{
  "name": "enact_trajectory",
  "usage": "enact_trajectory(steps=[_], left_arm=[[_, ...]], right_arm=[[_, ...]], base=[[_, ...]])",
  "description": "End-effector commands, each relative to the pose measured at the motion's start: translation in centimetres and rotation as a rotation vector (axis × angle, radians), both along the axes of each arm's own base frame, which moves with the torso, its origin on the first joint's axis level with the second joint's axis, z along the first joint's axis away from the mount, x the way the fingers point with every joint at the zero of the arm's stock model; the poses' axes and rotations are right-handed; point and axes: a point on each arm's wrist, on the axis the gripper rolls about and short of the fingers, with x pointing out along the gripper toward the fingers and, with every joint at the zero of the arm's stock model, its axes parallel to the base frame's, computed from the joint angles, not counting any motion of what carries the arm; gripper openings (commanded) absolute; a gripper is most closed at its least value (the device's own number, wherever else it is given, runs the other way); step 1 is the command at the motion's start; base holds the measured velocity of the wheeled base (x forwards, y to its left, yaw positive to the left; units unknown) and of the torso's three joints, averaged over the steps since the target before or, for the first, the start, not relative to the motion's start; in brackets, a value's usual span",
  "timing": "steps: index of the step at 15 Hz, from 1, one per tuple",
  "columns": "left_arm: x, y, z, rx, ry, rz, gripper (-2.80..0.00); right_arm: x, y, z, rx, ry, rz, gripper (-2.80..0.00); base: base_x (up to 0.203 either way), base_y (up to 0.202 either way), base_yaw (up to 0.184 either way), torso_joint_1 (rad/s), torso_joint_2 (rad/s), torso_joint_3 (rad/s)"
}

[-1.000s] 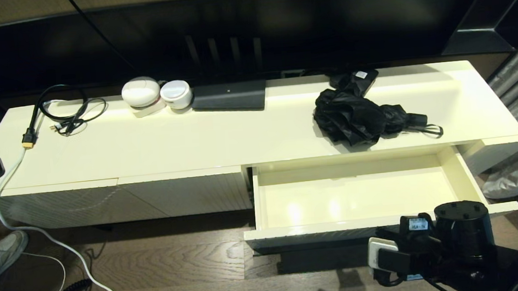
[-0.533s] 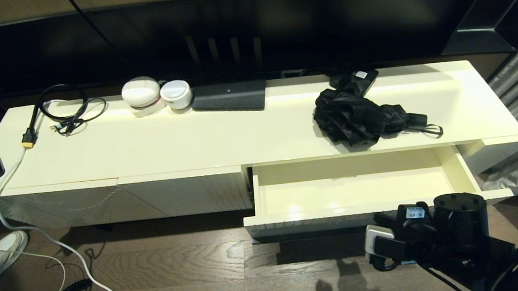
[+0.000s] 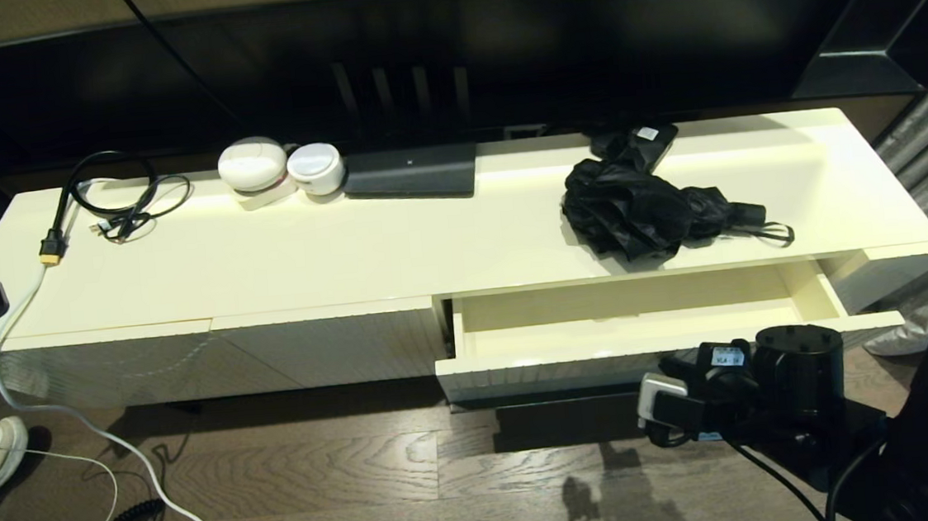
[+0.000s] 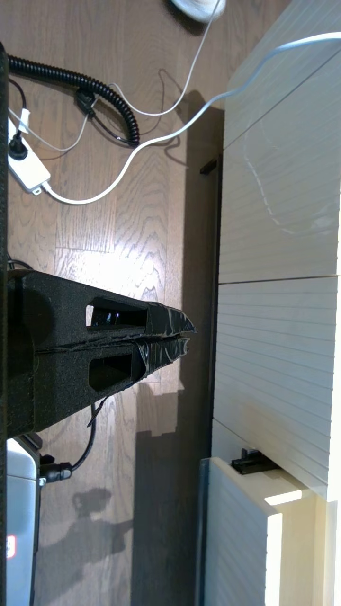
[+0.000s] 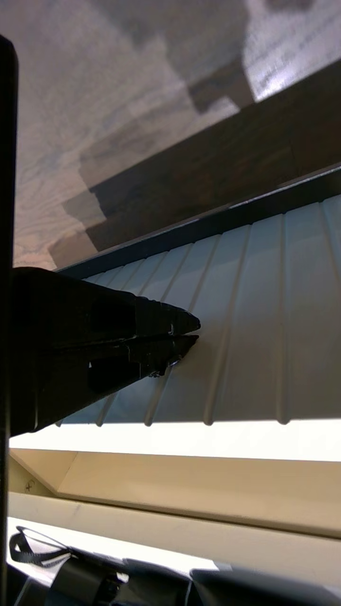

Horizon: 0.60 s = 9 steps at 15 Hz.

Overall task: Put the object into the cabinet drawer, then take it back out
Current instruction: Close the drawer

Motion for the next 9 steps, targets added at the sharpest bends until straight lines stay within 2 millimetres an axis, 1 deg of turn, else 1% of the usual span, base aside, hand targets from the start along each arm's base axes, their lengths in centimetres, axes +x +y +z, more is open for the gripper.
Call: enact_trajectory(steps=[1,4,9], left_arm=[[0.0,0.0,0.0,-0.001,-0.001,0.001,-2.8],[0.0,0.0,0.0,-0.001,-0.001,0.0,-2.8],[0.0,0.0,0.0,-0.001,-0.001,0.0,-2.8]], right_arm=[[0.9,0.0,-0.1,-0.002,-0.018,-0.007,-2.8],[1.9,0.2,-0.2,0.004,-0.033,-0.012,-2.8],[3.5,0.0,-0.7,0.008,-0.048,-0.035,-2.8]], base=[[0.0,0.0,0.0,0.0,0.0,0.0],[0.0,0.0,0.0,0.0,0.0,0.0],[0.0,0.0,0.0,0.0,0.0,0.0]])
